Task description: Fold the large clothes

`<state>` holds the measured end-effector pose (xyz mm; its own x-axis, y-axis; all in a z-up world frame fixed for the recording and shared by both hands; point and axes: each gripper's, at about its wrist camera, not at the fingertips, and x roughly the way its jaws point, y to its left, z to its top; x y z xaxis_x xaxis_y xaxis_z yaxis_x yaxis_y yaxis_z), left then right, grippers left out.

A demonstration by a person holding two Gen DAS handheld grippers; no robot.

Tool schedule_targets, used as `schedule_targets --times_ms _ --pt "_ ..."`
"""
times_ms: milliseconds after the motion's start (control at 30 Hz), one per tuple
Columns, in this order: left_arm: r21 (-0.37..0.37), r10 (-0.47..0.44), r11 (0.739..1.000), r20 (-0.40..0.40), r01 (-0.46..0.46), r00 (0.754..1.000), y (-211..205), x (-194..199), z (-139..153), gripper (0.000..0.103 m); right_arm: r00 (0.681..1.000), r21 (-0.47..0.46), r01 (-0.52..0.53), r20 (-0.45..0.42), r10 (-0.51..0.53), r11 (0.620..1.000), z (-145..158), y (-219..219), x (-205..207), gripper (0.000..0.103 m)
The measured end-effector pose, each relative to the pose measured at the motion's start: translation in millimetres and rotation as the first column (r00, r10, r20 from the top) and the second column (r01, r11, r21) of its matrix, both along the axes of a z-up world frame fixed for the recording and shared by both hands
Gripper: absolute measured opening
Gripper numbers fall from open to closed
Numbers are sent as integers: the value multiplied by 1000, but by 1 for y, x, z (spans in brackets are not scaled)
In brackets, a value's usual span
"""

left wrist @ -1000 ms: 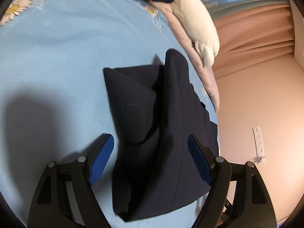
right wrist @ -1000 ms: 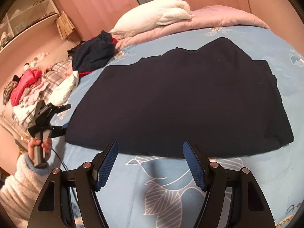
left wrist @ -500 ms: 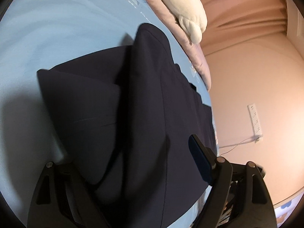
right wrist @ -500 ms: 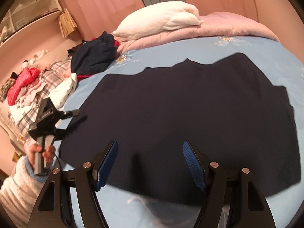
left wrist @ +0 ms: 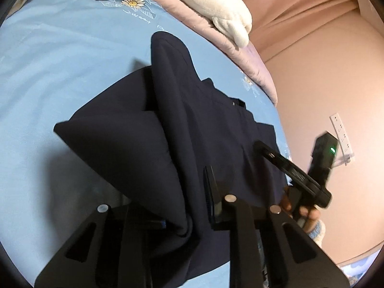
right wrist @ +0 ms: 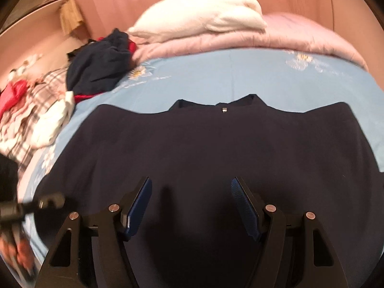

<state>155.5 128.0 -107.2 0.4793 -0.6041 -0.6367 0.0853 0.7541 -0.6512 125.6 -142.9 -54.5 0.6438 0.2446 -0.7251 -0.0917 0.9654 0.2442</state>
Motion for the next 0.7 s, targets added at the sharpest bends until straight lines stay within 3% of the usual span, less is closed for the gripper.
schedule_targets --times_ms 67,200,267,467,567,700 --pt "7 12 1000 10 -12 1000 0 -1 6 15 1000 -45 -4 -11 3 999 -1 6 12 61" --pt "10 7 1000 20 -7 1000 -5 -2 15 15 995 -75 6 -95 -13 997 -19 11 39 37" --pt "23 11 1000 20 -11 1000 -9 -1 18 15 991 -98 11 -134 -24 995 -31 14 48 36" --pt "47 14 999 22 -15 1000 -17 -4 29 14 991 -136 -28 -130 10 990 -31 17 46 36" --pt "65 11 998 33 -13 999 -23 -8 37 14 991 -93 -54 -129 41 994 -18 12 26 36" --pt "87 4 996 48 -8 999 -31 -13 46 14 991 -93 -132 -14 131 987 5 15 -48 36"
